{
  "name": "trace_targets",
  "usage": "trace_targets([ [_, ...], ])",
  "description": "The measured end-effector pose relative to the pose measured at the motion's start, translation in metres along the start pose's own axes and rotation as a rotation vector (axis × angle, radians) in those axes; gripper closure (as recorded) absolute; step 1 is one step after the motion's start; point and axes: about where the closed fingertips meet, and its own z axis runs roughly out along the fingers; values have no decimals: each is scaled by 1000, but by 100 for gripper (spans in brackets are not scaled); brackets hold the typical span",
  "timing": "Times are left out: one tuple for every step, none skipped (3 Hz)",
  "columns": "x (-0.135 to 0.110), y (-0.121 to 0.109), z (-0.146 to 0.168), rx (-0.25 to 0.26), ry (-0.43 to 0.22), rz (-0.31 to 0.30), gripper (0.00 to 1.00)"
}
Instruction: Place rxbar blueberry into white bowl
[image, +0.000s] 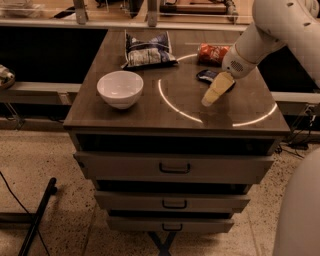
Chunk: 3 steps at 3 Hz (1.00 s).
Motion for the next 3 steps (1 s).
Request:
trace_targets([
  [-5, -8, 12, -13, 5, 15, 0],
  [-5, -7, 15, -16, 6, 14, 18],
  [-5, -7, 18, -20, 8, 13, 41],
])
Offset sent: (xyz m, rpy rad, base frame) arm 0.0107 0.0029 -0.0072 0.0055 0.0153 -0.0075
